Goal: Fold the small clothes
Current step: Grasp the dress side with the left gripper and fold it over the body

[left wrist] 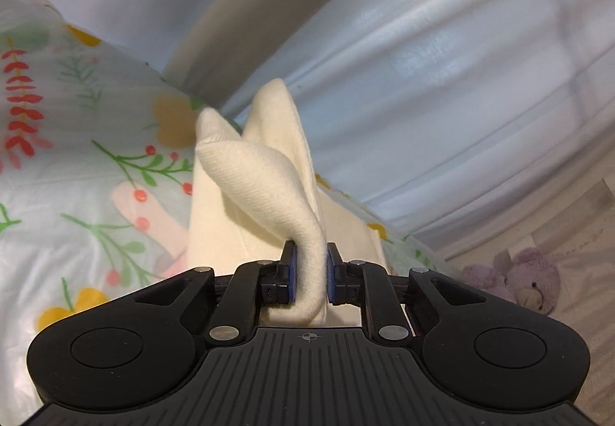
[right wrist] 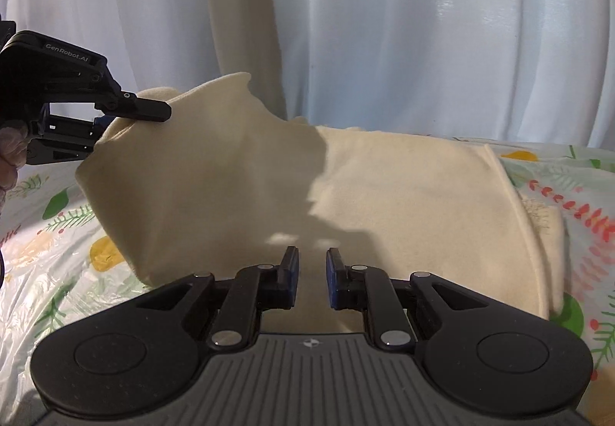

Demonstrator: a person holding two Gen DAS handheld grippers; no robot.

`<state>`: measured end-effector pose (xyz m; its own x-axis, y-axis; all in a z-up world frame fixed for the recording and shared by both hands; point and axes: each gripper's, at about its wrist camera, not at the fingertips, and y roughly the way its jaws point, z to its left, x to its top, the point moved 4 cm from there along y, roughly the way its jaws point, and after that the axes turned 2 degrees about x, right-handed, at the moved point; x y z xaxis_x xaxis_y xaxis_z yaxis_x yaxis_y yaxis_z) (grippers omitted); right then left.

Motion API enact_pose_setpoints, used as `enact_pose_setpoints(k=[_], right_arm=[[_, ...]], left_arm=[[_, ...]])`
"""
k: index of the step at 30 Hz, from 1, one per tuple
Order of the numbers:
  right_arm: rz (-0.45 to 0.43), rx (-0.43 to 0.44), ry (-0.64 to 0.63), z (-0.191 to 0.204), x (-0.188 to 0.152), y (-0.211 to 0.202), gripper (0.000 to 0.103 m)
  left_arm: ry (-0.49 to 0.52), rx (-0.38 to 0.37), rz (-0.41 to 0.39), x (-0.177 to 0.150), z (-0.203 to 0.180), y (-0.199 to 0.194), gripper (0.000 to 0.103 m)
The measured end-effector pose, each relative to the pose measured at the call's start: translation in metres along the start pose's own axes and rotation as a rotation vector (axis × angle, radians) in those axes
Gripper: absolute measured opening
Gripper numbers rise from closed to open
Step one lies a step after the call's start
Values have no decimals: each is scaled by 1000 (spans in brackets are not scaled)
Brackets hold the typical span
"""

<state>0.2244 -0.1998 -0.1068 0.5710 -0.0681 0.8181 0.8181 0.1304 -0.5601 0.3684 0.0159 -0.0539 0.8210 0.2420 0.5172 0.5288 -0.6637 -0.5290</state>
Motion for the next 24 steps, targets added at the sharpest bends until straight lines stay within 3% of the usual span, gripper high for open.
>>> enact_pose_setpoints(k=[3,7,10,12,15,18,19,20,21,24], right_arm=[[-11,-38,33,-17,-1,-8,15],[5,-54,84,-36,-6,-15,15],[22,-43,106,-41,-9,-14,15],[29,-27,126,-45,-9,-15,15],[36,19,189,-52,-3,-10,15],[36,106,286,-56,7,-1,18],[42,142,321,-57,11,4,26],[53,185,362,-56,14,10,36],[67,220,395,-56,16,16,39],[118,292,452,-50,20,36,46]], left_arm=[[42,12,66,-24,-21,37,17],[24,9,198,-62,-28,83,17],[57,-20,215,-71,-37,76,17],[87,-29,188,-67,-43,57,21],[105,8,82,-53,-41,21,29],[145,147,-31,-39,-28,-2,36],[151,194,-46,-37,-21,-3,36],[146,257,-49,-35,-11,-2,36],[134,291,-39,-36,-2,1,36],[97,299,5,-46,16,11,36]])
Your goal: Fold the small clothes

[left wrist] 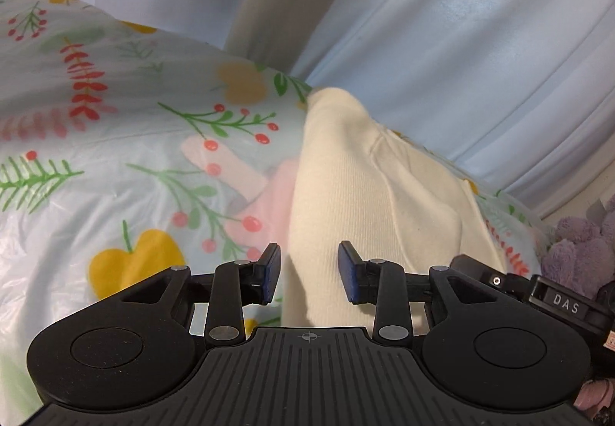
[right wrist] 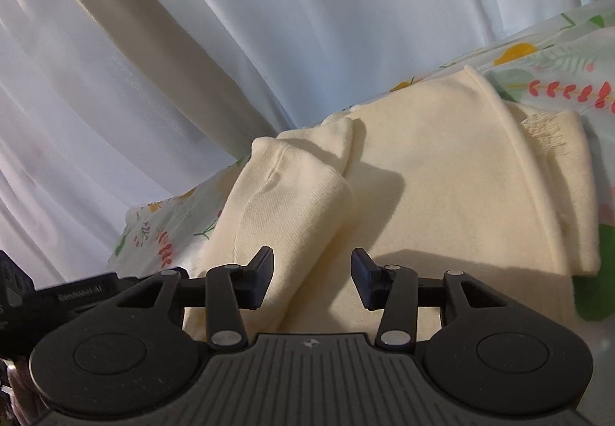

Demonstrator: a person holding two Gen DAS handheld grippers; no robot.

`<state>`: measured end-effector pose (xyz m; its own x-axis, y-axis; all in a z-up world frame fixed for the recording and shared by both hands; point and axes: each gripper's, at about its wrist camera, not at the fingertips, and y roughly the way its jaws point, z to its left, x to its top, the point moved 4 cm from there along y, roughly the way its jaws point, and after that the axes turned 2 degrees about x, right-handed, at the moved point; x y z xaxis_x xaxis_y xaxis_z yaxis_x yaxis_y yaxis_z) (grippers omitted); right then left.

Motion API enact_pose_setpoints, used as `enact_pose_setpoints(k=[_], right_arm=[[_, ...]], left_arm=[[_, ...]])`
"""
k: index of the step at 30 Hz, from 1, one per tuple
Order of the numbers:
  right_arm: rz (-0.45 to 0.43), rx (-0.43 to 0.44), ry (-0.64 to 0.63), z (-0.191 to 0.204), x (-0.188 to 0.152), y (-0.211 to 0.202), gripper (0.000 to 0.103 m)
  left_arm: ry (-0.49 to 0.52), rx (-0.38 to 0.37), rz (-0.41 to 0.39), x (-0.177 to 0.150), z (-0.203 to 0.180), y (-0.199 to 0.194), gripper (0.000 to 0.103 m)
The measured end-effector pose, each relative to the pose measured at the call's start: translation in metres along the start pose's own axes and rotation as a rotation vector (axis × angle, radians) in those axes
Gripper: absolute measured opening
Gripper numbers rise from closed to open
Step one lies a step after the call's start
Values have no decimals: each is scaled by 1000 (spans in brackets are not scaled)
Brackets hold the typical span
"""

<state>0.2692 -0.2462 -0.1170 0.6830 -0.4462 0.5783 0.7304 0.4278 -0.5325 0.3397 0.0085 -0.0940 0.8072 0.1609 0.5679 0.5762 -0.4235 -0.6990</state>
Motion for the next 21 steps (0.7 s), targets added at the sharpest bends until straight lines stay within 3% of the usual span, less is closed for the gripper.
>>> enact_pose_setpoints(k=[2,9,11,13,17,21], right_arm=[[29,7,22,3,1,14,46],[63,50,63,17,9,46,46],[64,31,43,21,9,52,28],[50,-9,-31,27,12,54,14],[-41,-106,-305,56,20,35,12],[-93,-169,-418,61,32,17,12]], left_arm=[[-1,-34,6,-3,2,0,40],[32,-33,18,-5,-6,6,45],[51,-23,18,-8,-9,4,46],[82,-24,35,-11,-15,-1,46],[191,-63,51,-22,-32,-19,47],[265,-50,89,-35,-41,-14,48]])
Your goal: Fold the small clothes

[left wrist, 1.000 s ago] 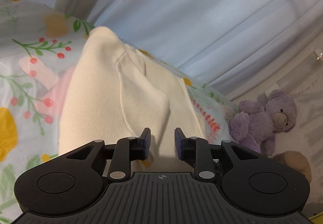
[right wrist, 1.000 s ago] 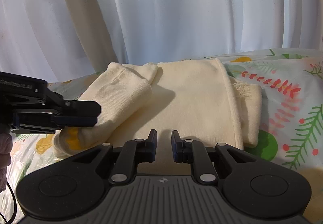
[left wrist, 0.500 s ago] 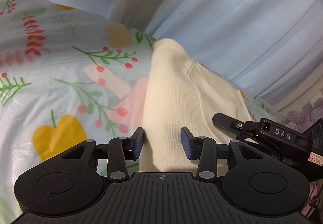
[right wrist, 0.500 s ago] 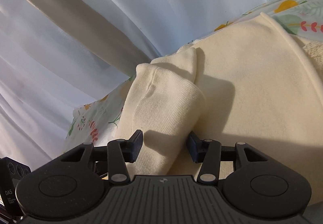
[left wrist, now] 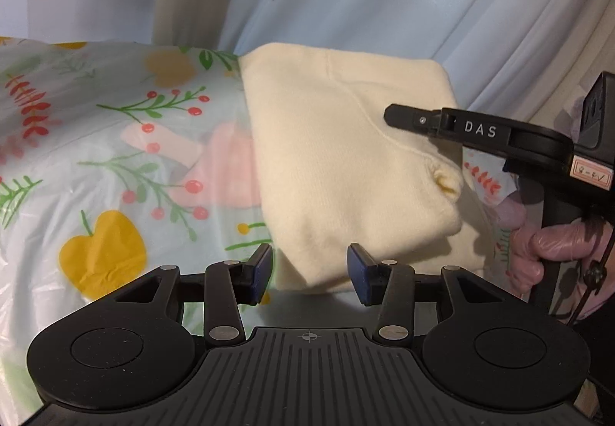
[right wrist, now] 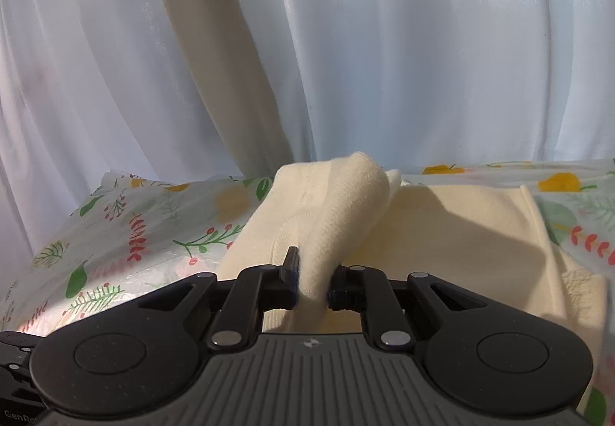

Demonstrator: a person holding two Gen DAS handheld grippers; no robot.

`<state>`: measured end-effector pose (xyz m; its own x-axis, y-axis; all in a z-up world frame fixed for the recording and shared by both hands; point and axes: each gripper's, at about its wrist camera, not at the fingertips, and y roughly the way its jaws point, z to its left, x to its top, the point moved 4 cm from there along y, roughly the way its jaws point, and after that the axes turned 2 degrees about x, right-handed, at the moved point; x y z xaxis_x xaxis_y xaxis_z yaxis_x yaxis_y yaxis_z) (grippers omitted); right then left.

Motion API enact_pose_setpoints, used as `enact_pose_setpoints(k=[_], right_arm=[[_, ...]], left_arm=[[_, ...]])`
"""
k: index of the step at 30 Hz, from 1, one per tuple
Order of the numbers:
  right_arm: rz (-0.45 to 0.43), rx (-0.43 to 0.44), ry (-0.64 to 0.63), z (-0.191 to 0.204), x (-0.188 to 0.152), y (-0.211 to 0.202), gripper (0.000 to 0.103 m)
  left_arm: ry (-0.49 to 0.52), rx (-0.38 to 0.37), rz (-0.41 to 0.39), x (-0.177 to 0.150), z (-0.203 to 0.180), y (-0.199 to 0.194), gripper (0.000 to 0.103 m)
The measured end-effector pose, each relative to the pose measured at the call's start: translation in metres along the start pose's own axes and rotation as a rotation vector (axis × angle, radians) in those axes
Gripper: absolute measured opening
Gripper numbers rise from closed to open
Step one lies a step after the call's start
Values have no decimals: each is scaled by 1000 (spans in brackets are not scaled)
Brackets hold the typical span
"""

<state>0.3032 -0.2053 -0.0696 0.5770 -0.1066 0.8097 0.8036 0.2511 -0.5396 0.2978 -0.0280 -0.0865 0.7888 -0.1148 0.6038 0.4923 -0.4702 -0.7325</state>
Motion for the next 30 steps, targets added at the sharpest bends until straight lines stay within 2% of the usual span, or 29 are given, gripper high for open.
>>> enact_pose_setpoints(k=[2,6,8,10,12,13,14,16,19,21,23,24,27,30], right_arm=[[-10,-45,-32,-7,3,-7,12],[4,-154,-76,-26,-5,-16,12],[39,-204,-64,-40,-15,-13,12],[82,-218,-9,-55,-27,-8,12],[81,-153,98,-66,-32,-11,16],[79,-118,161,-72,-35,-14,22],[78,-81,213,-76,-36,-17,38],[72,0,290,-80,-38,-15,52],[83,33,325,-78,-38,-4,55],[72,36,292,-66,-34,5,52],[74,8,193,-49,-28,7,26],[72,-27,123,-41,-25,7,17],[22,-120,-79,-24,-16,-6,12],[-38,-181,-121,-29,-7,-25,12]], left_arm=[[-15,18,18,-3,0,10,48],[-45,-25,45,-4,-9,25,49],[-35,-30,53,-4,-16,32,49],[-25,-32,62,-5,-22,38,47],[-12,-27,64,-6,-26,40,47],[-5,-23,61,-7,-27,41,47],[0,-23,60,-7,-27,41,47],[5,-20,62,-8,-28,42,47],[6,-11,59,-6,-31,44,47],[9,-6,57,-9,-33,42,48],[6,-1,56,-10,-35,41,50],[5,4,54,-10,-35,41,51],[-9,7,60,-10,-36,39,53],[-15,-6,67,-11,-38,37,55]])
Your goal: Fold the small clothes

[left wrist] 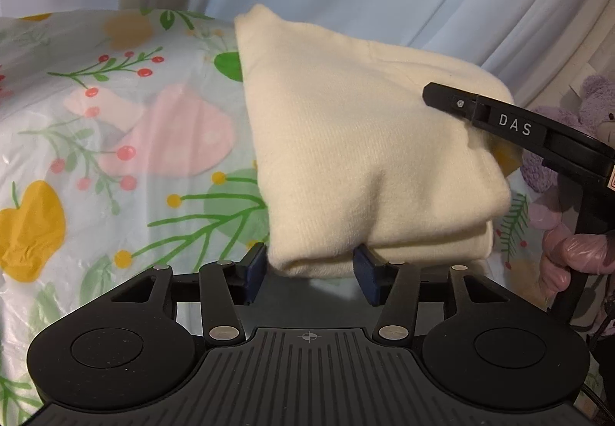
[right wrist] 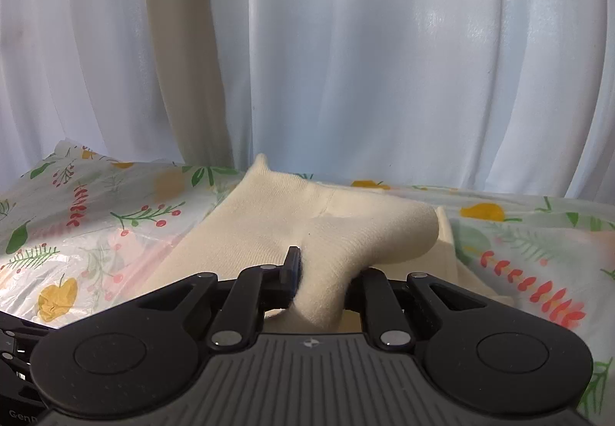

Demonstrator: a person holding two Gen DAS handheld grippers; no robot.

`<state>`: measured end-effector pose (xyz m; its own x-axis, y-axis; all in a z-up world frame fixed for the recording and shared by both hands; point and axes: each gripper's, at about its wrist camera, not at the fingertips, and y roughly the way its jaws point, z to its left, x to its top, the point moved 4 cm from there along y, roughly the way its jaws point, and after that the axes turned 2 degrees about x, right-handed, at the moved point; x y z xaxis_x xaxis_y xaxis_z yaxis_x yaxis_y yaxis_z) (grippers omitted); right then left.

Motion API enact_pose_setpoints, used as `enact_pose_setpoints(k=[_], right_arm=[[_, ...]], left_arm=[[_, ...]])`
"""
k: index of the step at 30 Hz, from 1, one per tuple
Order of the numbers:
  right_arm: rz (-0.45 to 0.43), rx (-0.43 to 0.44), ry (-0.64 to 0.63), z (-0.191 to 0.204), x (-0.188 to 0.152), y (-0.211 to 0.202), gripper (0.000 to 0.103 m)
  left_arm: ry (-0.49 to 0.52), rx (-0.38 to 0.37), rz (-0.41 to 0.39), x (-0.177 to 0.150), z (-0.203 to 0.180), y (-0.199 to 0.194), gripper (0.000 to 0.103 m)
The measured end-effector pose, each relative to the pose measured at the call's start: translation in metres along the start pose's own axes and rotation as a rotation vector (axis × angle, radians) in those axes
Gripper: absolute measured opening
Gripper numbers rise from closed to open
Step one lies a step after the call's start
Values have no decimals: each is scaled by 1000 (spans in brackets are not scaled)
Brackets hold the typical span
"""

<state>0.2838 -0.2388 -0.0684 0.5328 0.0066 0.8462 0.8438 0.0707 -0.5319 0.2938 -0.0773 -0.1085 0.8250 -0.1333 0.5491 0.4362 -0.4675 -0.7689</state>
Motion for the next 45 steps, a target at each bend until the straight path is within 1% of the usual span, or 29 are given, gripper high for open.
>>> enact_pose_setpoints(k=[3,5,7,11,14,15,16,17,18,19,20,21,22,23,24,25,26,27,28,29,32,33,36,37,39,40,42,43,45], right_arm=[[-6,-90,-32,-14,-3,-5,11],[24,-129,-46,-23,-10,-3,10],[33,-171,-66,-28,-17,-3,9],[23,-209,-68,-34,-22,-5,9],[12,-273,-157,-30,-28,1,9],[17,-285,-181,-30,-31,3,9],[43,-285,-185,-32,-36,8,9],[80,-275,-174,-34,-41,12,11],[81,-282,-160,-37,-41,11,11],[74,-287,-140,-39,-39,7,16],[74,-291,-103,-40,-36,1,26],[68,-298,-57,-43,-32,-7,30],[53,-295,-2,-45,-29,-18,33],[34,-273,46,-46,-26,-28,33],[10,-229,110,-45,-25,-41,34],[0,-183,168,-44,-26,-52,36],[-3,-150,218,-44,-30,-60,43],[-7,-128,276,-46,-35,-70,45],[-4,-110,353,-50,-43,-77,51],[8,-110,430,-57,-53,-83,53],[17,-100,637,-73,-84,-94,53],[22,-76,688,-76,-92,-93,53],[46,69,809,-70,-108,-80,52],[42,98,833,-66,-109,-73,51],[37,122,873,-63,-111,-62,47],[32,122,891,-63,-112,-57,44],[50,111,920,-65,-113,-47,27],[53,125,923,-65,-113,-42,10],[23,142,899,-65,-109,-46,8]], left_arm=[[18,25,-6,-1,-1,0,55],[16,19,-4,-1,-2,0,54],[16,9,-1,-1,-3,0,54],[31,9,1,-2,-7,1,54],[24,2,5,-1,-6,2,55],[20,-3,6,-1,-5,2,55],[17,-7,7,-1,-4,2,55],[16,-7,9,-2,-3,1,55],[16,-8,12,-3,-2,-1,55],[16,-9,11,-4,0,-4,55],[17,-7,8,-4,2,-6,55],[17,1,4,-5,5,-9,55],[14,16,-5,-5,9,-13,55],[9,27,-14,-5,12,-16,55],[0,36,-21,-5,16,-19,55],[-11,40,-26,-4,19,-21,56],[-28,42,-31,-4,22,-25,56],[-44,40,-35,-4,24,-28,57],[-56,36,-38,-3,27,-29,57],[-62,34,-38,-3,27,-30,58],[-50,39,-36,-4,25,-29,58],[-45,39,-35,-4,22,-28,58],[-35,15,-26,-6,12,-23,59],[-33,7,-24,-6,8,-20,60],[-23,3,-19,-6,2,-14,60],[-16,6,-18,-6,-2,-11,60],[-8,15,-13,-5,-6,-5,60],[-8,20,-11,-4,-8,-2,60],[-8,36,-16,-3,-8,1,60]])
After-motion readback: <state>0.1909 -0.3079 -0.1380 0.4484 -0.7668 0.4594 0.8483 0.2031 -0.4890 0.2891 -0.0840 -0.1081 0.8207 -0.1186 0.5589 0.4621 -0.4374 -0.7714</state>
